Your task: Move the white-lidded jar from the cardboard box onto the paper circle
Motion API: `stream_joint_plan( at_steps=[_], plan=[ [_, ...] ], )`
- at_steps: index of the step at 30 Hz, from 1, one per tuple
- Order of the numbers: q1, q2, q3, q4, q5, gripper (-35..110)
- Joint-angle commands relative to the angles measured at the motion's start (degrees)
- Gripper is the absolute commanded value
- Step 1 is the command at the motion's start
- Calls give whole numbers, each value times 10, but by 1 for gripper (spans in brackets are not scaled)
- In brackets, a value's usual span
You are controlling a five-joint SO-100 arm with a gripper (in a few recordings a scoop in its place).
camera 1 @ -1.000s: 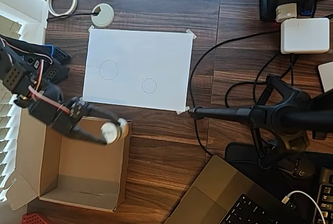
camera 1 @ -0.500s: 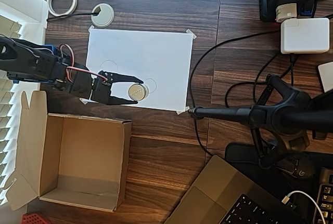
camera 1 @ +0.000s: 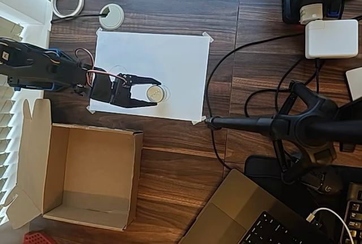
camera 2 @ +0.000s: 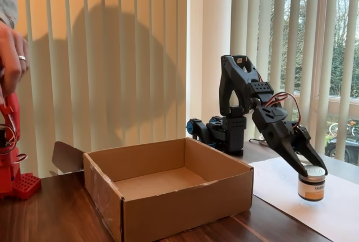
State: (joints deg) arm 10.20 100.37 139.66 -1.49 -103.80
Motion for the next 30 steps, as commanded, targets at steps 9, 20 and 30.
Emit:
stream_joint_plan(
  at_steps=[9, 20, 30],
  plan=[
    [0, -23, -36, -31, -2, 9],
    [-5, -46, -61, -36, 15, 9],
    [-4, -44, -58, -54, 10, 13]
  ],
)
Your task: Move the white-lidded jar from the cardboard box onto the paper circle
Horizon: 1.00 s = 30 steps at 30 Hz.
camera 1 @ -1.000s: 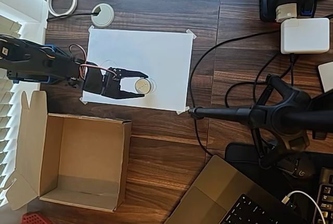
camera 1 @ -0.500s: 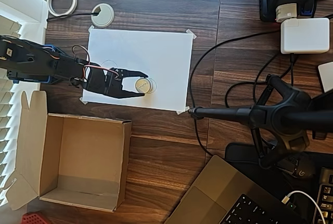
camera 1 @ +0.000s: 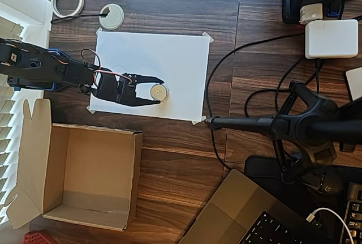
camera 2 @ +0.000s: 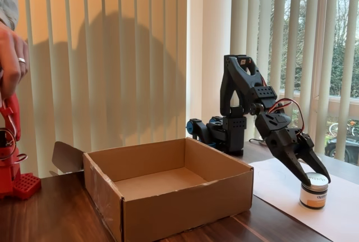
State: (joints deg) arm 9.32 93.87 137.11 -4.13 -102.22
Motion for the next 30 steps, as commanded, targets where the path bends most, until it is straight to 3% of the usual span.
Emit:
stream_joint_plan(
  at_steps=[1, 7, 15, 22, 26, 30],
  plan=[
    [6, 22, -31, -33, -10, 17],
    [12, 38, -11, -47, -31, 34],
    [9, 138, 58, -64, 11, 35],
    [25, 379, 216, -62, 270, 35],
    [-2, 522, 308, 45, 490, 28],
    [-40, 717, 388, 233, 650, 14]
  ],
)
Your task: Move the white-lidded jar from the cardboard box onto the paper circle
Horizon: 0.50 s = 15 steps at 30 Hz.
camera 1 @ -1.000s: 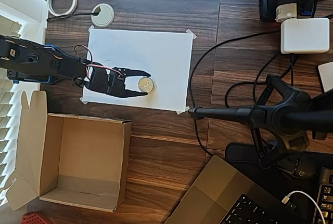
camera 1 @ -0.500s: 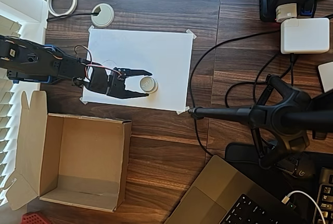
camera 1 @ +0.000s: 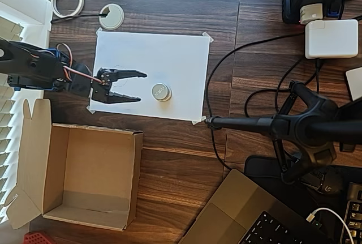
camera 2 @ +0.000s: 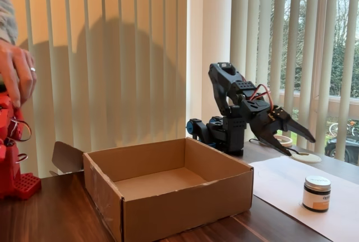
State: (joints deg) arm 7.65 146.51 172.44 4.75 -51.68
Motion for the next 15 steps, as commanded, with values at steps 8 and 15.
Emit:
stream_joint_plan(
  at_steps=[8, 15],
  plan=[
    [-74, 391, 32, 501, 361, 0],
    [-101, 492, 16, 680, 396, 0]
  ],
)
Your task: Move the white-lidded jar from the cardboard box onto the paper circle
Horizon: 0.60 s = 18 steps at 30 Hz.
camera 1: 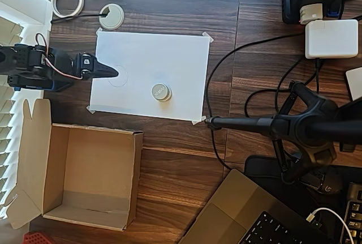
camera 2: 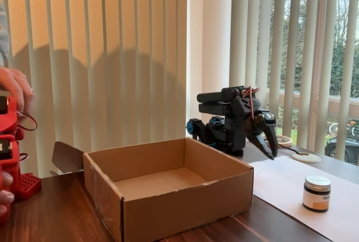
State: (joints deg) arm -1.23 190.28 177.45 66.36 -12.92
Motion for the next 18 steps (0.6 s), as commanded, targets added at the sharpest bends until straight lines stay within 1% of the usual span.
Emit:
stream_joint_plan(
  at_steps=[1, 13, 15, 18],
  plan=[
    [-13, 54, -34, 66, 7, 0],
    [-10, 54, -34, 66, 11, 0],
    [-10, 54, -34, 66, 11, 3],
    [-10, 54, -34, 66, 11, 2]
  ],
)
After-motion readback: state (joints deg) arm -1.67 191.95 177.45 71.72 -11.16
